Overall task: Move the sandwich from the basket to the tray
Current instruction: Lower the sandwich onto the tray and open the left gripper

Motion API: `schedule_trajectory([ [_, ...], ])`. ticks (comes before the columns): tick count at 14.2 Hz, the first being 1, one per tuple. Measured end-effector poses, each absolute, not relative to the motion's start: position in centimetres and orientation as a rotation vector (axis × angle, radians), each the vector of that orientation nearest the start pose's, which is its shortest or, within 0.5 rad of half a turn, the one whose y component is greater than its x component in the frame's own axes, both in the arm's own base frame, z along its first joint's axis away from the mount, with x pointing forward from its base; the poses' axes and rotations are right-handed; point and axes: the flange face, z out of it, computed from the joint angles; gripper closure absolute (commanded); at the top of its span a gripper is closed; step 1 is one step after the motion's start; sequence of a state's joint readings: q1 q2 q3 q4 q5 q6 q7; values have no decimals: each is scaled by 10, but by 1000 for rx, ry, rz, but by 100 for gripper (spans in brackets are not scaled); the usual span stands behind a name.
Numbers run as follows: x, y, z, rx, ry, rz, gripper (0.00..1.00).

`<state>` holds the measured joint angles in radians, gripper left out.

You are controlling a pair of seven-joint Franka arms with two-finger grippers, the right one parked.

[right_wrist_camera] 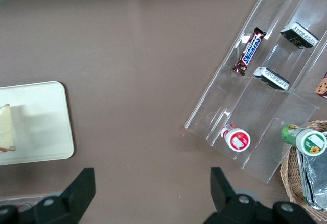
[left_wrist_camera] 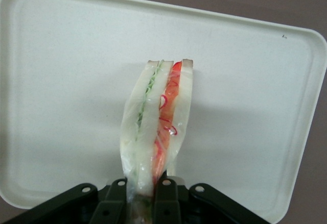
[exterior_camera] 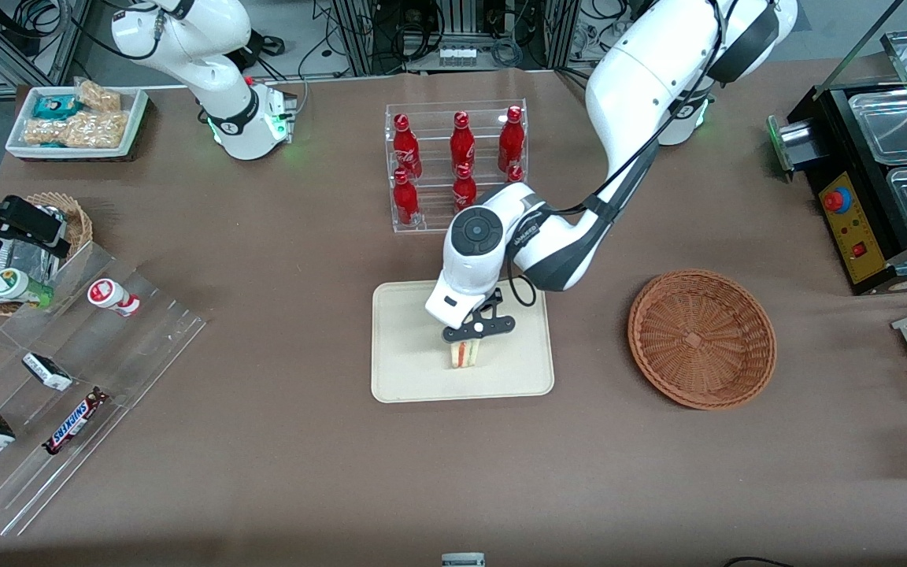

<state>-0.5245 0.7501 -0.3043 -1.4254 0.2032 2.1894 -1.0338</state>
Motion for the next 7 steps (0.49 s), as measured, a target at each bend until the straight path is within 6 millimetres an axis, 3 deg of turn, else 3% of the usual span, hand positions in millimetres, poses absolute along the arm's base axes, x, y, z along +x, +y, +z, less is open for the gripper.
schedule_trajectory([
  [2, 528, -503, 259, -3164, -243, -29, 84],
  [3, 527, -503, 252, -3155, -246, -28, 77],
  [4, 527, -503, 248, -3150, -250, -22, 64],
  [5, 527, -502, 245, -3146, -260, -18, 27],
  [6, 528, -502, 244, -3144, -286, -18, 0],
  [7, 529, -503, 246, -3145, -315, -23, 0],
])
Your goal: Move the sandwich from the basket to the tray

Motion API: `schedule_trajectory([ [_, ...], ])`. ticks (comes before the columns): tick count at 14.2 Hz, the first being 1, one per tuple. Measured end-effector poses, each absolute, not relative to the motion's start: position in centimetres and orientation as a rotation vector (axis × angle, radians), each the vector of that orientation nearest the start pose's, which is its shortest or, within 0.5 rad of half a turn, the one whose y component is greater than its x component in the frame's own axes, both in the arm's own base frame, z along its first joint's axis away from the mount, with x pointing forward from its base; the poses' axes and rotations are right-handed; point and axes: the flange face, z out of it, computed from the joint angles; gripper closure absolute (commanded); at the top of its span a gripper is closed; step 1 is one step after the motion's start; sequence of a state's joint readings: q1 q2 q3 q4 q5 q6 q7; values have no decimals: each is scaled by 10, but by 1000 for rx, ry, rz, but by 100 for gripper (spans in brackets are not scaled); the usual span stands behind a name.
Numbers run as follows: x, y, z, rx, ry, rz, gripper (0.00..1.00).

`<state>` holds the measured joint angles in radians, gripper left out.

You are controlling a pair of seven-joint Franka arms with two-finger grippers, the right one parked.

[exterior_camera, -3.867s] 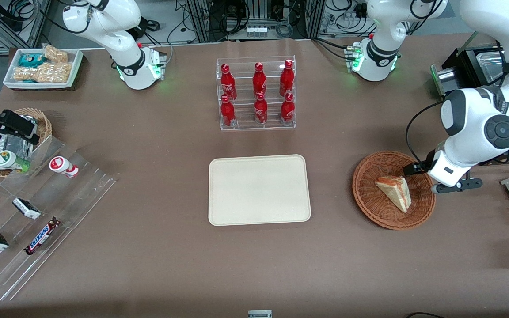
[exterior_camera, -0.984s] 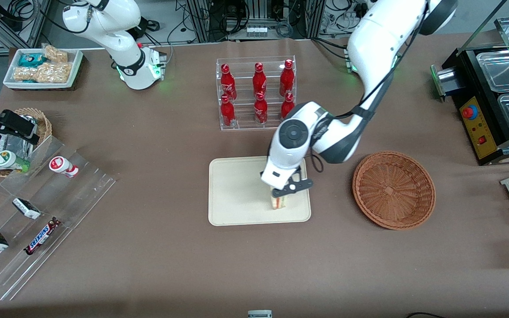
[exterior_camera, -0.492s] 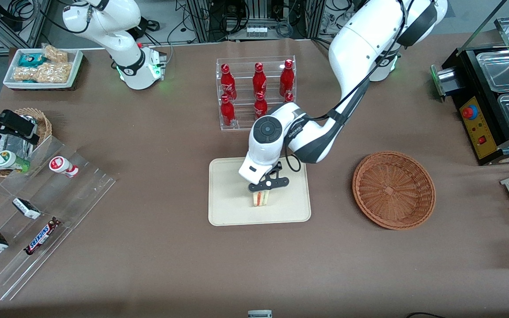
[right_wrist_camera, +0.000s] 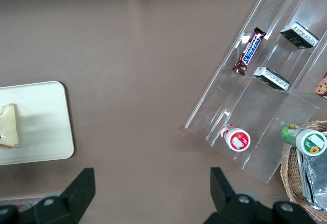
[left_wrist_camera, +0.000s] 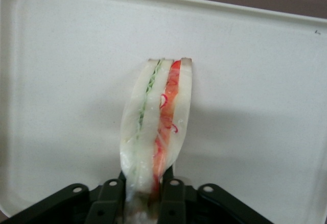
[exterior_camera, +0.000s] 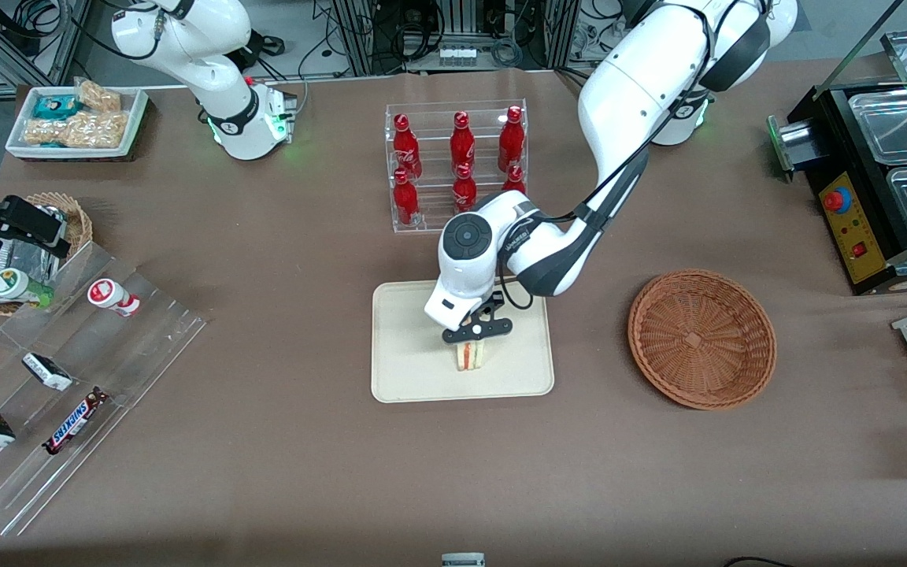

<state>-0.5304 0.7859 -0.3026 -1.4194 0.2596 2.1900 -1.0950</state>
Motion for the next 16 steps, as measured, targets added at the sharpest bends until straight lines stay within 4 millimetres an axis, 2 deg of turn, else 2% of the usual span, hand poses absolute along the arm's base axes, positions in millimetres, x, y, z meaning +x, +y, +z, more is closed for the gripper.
schedule_trajectory([
  [3, 538, -505, 267, -3169, -358, -68, 0],
  [6, 549, -502, 325, -3210, -386, -171, 0],
  [8, 557, -484, 366, -3194, -412, -200, 0],
  [10, 569, -451, 404, -3182, -397, -153, 0],
  [12, 585, -405, 434, -3158, -370, -100, 0],
  [14, 607, -357, 449, -3154, -380, -86, 0],
  [16, 621, -312, 450, -3155, -403, -57, 0],
])
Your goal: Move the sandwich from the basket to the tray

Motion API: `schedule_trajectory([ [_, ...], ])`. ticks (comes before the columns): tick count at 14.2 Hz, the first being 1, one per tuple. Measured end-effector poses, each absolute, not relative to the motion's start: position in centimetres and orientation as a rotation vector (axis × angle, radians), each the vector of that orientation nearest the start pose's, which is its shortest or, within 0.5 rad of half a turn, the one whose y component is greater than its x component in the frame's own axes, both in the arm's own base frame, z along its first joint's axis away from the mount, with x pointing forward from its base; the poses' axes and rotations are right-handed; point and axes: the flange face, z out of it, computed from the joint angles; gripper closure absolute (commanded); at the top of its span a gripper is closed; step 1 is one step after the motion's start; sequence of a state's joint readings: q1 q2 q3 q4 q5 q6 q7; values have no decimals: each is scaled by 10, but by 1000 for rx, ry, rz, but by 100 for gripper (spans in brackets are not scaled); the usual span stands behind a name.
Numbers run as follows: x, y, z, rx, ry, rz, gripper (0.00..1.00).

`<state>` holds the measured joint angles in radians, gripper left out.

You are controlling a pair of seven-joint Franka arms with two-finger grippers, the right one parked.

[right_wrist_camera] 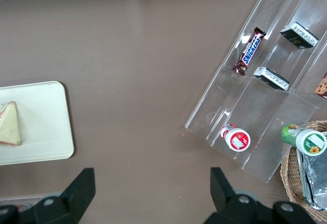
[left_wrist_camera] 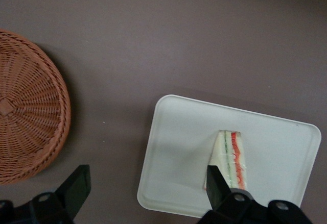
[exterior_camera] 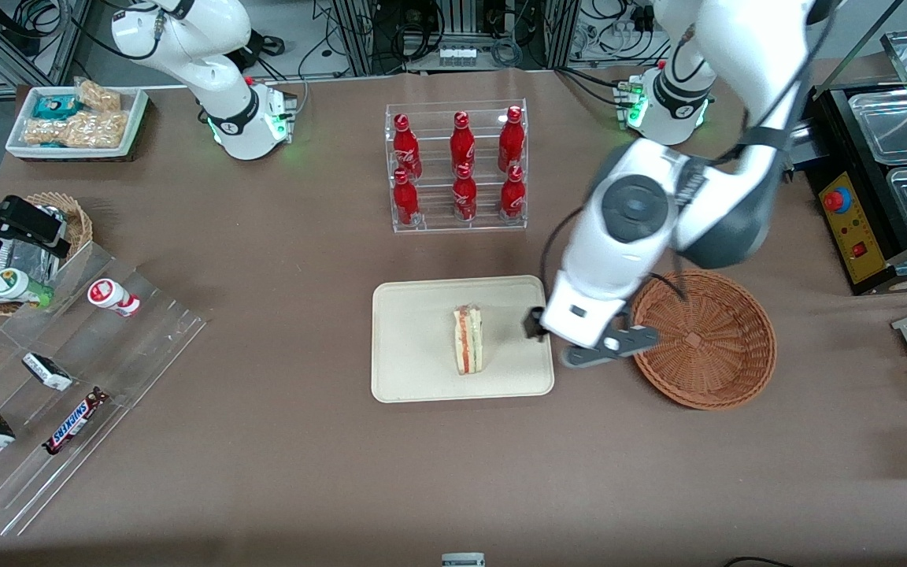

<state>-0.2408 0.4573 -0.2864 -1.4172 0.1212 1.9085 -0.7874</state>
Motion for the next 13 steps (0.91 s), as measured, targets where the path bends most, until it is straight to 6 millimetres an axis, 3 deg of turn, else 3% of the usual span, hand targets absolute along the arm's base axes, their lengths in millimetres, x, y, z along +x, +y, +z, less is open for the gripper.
schedule_trajectory([
  [3, 626, -259, 452, -3146, -374, -30, 0],
  [10, 611, -165, 497, -3107, -200, 30, 0],
  [13, 609, -127, 507, -3126, -118, 78, 0],
])
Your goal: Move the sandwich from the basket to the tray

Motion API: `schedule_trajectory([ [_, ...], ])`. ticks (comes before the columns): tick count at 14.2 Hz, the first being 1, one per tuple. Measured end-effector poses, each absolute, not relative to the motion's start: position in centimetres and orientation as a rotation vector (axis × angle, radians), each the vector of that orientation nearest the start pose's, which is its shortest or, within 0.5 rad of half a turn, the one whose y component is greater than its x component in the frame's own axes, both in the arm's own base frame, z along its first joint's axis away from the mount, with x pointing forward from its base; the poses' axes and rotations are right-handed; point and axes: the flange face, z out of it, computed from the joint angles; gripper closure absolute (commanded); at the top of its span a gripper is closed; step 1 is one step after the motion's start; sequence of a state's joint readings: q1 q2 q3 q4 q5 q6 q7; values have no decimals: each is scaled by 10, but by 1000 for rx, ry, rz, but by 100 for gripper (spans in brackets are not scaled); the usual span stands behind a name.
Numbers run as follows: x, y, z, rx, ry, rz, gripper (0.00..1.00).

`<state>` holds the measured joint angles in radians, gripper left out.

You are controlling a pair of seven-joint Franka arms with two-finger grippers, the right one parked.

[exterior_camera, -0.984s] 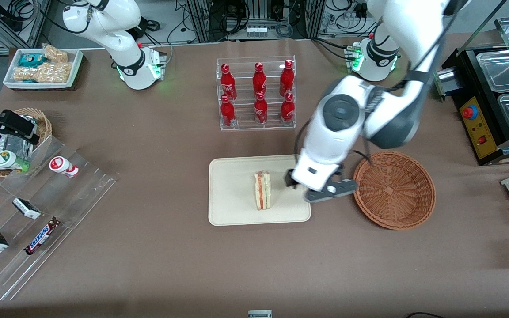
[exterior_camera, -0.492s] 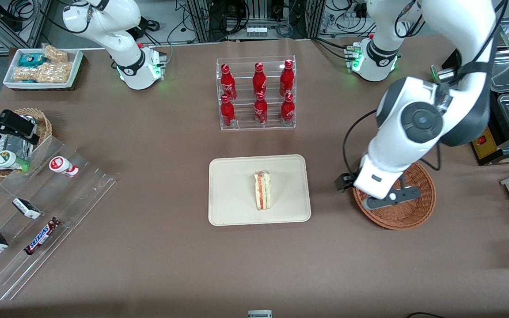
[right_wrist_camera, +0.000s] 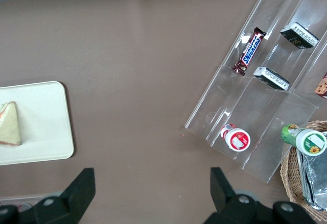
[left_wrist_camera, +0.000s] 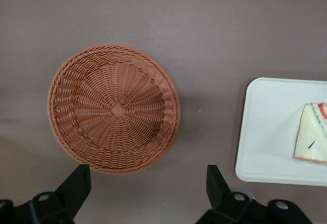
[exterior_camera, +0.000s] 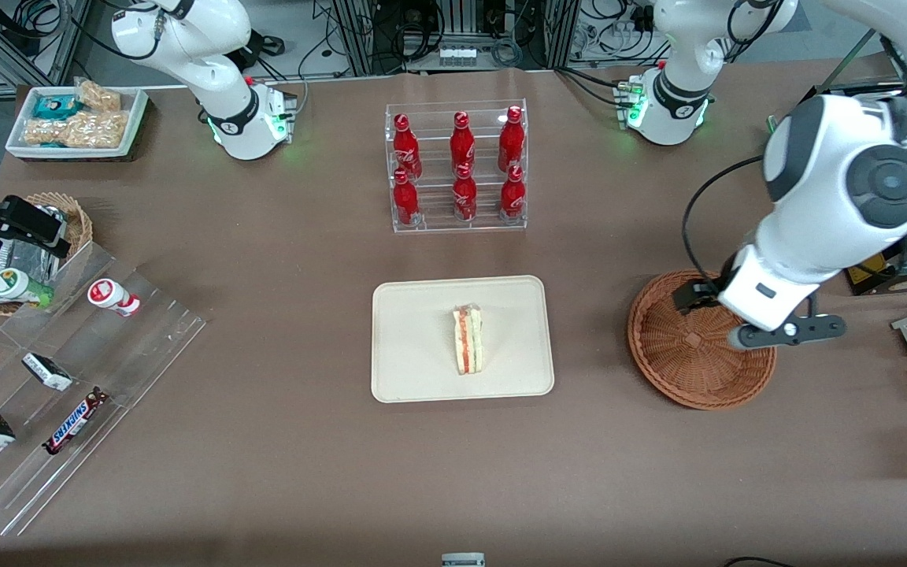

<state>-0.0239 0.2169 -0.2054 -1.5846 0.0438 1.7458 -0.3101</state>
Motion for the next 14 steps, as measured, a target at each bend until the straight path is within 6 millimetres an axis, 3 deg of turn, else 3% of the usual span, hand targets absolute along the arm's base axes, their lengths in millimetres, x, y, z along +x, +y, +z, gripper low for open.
schedule_trajectory([
  [4, 599, -84, 529, -3127, 10, 131, 0],
  [10, 573, -26, 590, -3126, 147, 36, 0],
  [14, 557, -20, 616, -3137, 148, -1, 0],
])
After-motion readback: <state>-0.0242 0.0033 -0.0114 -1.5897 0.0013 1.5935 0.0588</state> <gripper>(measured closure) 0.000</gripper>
